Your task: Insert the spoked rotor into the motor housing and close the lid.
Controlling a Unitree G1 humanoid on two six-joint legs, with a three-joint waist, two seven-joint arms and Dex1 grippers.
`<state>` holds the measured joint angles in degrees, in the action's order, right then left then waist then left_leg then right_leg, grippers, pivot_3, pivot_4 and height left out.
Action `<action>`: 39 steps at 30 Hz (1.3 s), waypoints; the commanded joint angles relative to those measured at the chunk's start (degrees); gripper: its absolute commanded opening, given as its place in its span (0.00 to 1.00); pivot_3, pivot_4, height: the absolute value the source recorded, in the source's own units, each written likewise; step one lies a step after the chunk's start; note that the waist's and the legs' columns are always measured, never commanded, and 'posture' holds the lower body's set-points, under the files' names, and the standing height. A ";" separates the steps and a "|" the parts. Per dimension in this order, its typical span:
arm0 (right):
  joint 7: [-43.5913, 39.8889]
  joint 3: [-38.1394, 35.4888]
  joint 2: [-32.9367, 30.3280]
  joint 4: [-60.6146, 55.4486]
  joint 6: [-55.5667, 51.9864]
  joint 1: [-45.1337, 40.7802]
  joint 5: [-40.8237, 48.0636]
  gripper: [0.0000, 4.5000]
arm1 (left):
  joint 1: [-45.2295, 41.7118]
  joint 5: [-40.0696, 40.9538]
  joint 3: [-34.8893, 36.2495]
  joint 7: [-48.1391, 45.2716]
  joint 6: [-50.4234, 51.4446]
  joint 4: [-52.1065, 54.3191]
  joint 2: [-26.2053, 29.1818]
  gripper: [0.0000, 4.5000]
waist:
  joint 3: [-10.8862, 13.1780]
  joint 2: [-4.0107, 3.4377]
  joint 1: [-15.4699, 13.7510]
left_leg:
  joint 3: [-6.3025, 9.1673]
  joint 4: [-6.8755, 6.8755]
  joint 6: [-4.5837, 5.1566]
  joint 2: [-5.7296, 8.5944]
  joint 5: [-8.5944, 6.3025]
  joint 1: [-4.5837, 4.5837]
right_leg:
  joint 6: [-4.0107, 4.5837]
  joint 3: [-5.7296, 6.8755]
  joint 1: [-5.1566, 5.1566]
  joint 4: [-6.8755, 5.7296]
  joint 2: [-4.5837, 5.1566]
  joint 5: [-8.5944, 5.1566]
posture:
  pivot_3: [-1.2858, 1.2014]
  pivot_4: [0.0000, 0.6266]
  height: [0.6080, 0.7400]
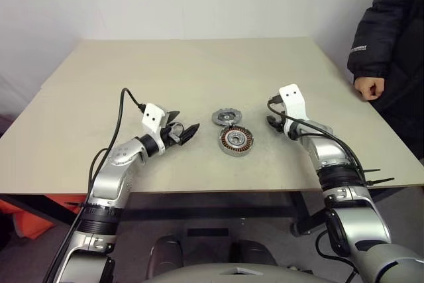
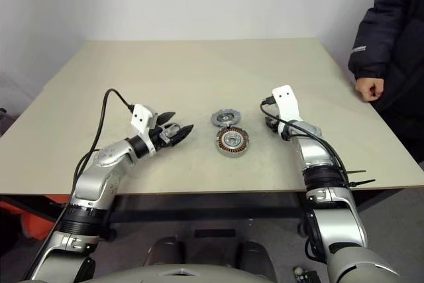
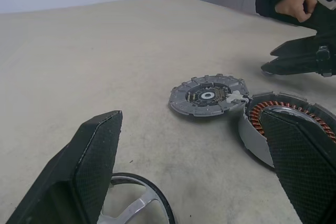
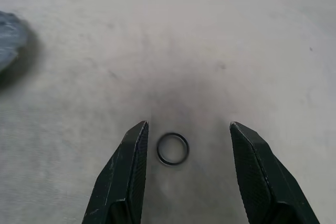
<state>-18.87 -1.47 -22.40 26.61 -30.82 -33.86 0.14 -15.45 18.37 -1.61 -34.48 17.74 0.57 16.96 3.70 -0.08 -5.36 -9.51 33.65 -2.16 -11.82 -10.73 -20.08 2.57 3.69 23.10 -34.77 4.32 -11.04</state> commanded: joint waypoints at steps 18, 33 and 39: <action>0.65 -4.10 1.79 -4.80 -2.51 -0.38 4.19 0.61 | -0.03 -0.87 0.45 -0.16 -1.14 2.02 0.53 0.98 | 0.00 -0.01 0.04 | -0.02 -0.02 0.00 0.00 0.00 0.03 | -0.01 0.00 0.00 0.00 -0.01 0.00 | 0.52 0.00 1.00; 1.61 -3.54 3.18 -2.23 -2.05 -0.50 4.25 0.61 | 0.11 -1.01 0.09 -0.10 -1.19 2.10 0.36 0.98 | 0.00 -0.01 0.05 | -0.03 -0.06 0.00 0.00 0.00 0.02 | -0.01 -0.02 0.03 0.01 0.00 0.00 | 0.52 0.00 1.00; 2.68 -3.71 4.76 1.49 -0.14 -1.82 4.11 0.61 | 0.21 -1.10 0.08 -0.02 -1.20 2.19 0.42 0.98 | 0.00 -0.01 0.20 | -0.06 -0.06 0.00 -0.01 0.00 0.04 | -0.01 -0.04 0.04 0.01 0.00 -0.01 | 0.52 0.00 1.00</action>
<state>-16.74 -4.60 -18.01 27.84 -32.28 -33.86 3.86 -14.89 17.49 -1.82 -34.48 17.68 0.58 17.15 3.70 -0.09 -5.16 -9.59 33.59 -2.17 -11.82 -10.73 -20.01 2.56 3.65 23.14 -34.77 4.31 -11.04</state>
